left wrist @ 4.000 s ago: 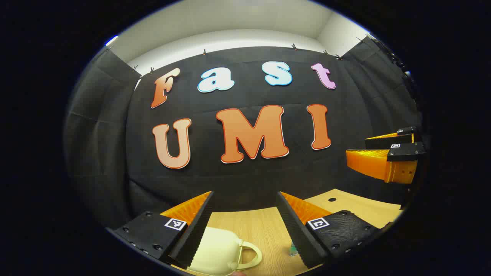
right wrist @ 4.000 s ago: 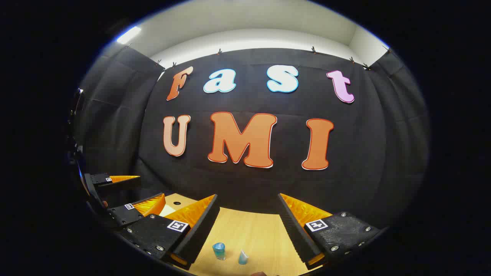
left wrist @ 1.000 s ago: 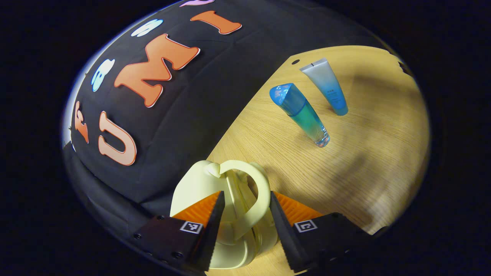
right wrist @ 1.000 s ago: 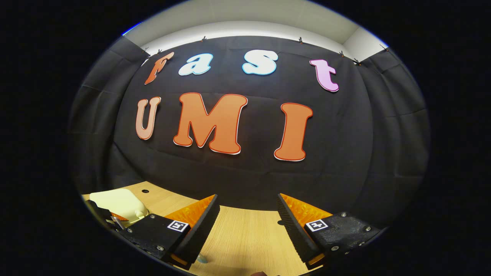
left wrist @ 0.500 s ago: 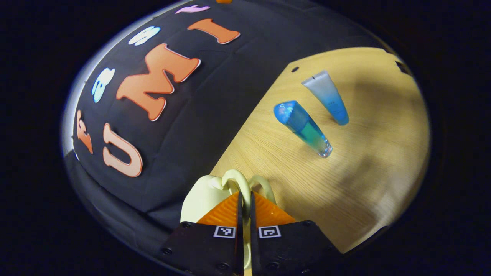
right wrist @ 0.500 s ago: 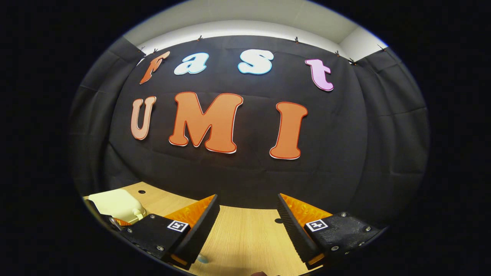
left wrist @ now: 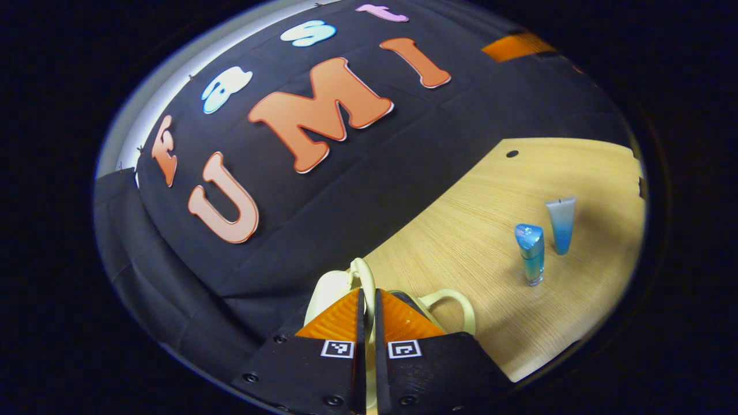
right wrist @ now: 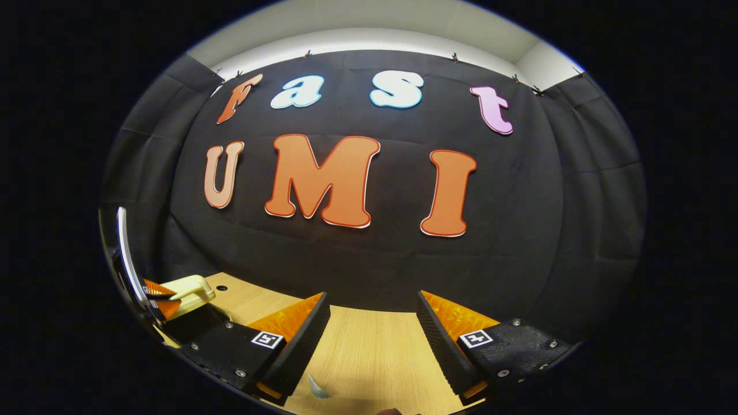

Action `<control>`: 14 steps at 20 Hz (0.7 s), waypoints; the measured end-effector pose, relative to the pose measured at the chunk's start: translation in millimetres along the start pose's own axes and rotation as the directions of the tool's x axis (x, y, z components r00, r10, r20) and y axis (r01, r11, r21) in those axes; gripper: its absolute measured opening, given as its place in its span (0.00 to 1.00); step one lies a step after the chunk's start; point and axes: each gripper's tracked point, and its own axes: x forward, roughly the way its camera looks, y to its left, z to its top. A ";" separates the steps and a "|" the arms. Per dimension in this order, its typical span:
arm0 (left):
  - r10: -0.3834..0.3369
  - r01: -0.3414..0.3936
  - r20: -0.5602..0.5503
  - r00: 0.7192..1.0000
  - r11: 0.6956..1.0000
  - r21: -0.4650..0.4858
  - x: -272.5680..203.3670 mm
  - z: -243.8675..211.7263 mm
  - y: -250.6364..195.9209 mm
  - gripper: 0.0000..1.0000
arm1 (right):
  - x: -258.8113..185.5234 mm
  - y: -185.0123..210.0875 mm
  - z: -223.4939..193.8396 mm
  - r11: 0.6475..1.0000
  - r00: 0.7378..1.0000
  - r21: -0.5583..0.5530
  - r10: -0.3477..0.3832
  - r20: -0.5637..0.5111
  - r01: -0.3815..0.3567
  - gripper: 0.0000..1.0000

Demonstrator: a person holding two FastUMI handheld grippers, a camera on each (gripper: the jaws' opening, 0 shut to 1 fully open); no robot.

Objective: First open the suitcase, pack the skin care products into it, and then close the suitcase.

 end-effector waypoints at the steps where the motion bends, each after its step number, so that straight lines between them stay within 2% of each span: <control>1: 0.017 -0.017 0.003 1.000 1.000 -0.023 -1.8 2.7 12.1 0.07 | 0.6 3.7 1.1 1.000 1.000 -0.002 0.005 0.001 -0.005 0.95; 7: 0.123 -0.122 -0.002 0.992 0.985 -0.122 -7.0 -6.5 81.2 0.07 | 9.1 25.8 1.6 0.999 1.000 0.022 0.029 -0.009 -0.029 0.95; 14: 0.229 -0.228 -0.010 0.973 0.962 -0.153 -9.0 -35.0 159.7 0.07 | 12.9 58.1 6.0 0.999 0.999 0.023 0.045 -0.005 -0.045 0.95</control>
